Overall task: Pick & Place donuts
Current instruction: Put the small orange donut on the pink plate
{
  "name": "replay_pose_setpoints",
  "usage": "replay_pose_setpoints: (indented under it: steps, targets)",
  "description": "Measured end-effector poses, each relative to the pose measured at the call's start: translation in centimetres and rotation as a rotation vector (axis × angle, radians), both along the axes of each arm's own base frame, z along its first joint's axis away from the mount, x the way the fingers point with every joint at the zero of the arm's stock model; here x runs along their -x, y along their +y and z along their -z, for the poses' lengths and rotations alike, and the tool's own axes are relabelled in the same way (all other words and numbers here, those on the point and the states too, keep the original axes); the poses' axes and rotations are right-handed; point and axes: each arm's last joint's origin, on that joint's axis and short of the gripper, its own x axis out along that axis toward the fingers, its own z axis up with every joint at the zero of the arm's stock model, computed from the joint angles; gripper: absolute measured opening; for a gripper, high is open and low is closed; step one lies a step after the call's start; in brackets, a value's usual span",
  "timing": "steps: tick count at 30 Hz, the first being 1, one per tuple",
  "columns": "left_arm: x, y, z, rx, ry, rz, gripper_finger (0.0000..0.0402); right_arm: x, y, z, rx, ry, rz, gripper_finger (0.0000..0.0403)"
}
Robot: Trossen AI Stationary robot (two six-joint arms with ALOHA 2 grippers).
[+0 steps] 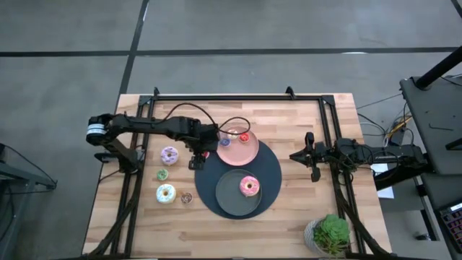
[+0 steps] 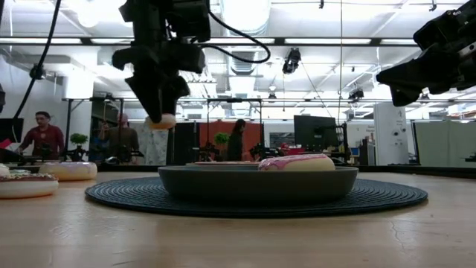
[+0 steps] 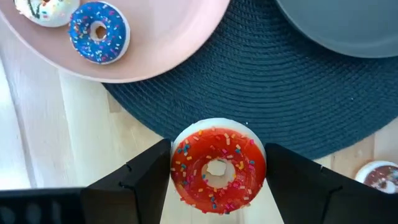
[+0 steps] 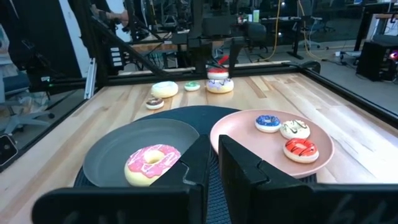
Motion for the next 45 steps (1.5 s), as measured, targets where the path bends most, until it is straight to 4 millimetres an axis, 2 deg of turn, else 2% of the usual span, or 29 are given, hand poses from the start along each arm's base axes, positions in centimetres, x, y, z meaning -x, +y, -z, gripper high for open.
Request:
replay_pose_setpoints:
  steps: [7,16,19,27,39,45]
  targets:
    - [1.7,0.4,0.2,0.001,0.024,-0.017,0.0223,0.0,0.0,0.0,0.0,0.001,0.001,0.0029]
    - [1.3,1.1,-0.4,-0.012,-0.003,-0.025,0.0223,0.0,0.0,0.0,0.0,0.006,0.001,0.0029]
    - [0.7,1.2,-0.7,-0.017,-0.013,-0.018,0.0222,0.0,0.0,0.0,0.0,0.006,0.001,0.0029]
    - [-2.6,1.8,-1.3,-0.028,-0.045,-0.001,0.0222,0.0,0.0,0.1,0.0,0.007,0.001,0.0029]
    - [-7.8,2.8,0.0,-0.042,-0.033,0.052,0.0222,0.0,0.0,0.1,0.0,0.007,0.0,0.0029]
    - [-9.6,3.1,0.8,-0.043,-0.028,0.071,0.0222,0.0,0.0,0.1,0.0,0.007,0.0,0.0029]
